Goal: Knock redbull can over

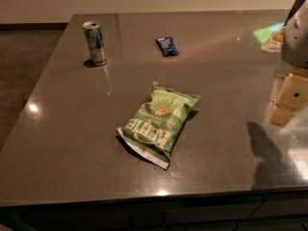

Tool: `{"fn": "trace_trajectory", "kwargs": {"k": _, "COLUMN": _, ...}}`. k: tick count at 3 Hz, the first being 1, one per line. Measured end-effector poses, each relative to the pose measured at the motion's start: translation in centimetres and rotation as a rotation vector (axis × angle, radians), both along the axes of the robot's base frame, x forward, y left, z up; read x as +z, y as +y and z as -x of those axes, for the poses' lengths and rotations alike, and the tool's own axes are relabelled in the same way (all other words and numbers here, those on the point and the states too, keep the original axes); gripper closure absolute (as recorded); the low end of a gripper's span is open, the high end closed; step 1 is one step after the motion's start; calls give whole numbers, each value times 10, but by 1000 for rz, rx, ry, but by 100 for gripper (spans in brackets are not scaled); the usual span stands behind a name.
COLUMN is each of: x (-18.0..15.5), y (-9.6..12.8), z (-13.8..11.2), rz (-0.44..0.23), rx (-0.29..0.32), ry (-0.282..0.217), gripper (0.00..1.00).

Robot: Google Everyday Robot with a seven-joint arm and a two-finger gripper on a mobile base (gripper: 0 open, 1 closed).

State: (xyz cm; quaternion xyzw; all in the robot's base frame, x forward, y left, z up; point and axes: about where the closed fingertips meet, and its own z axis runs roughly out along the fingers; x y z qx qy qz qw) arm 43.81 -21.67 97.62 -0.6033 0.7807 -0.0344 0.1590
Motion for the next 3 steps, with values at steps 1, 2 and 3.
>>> {"fn": "trace_trajectory", "kwargs": {"k": 1, "x": 1, "y": 1, "z": -5, "rz": -10, "rx": -1, "ry": -7, "gripper": 0}}
{"fn": "trace_trajectory", "kwargs": {"k": 2, "x": 5, "y": 9, "z": -34, "rz": -64, "rx": -3, "ry": -37, "gripper": 0}}
{"fn": "trace_trajectory", "kwargs": {"k": 3, "x": 6, "y": 31, "z": -85, "rz": -142, "rx": -4, "ry": -92, "gripper": 0}}
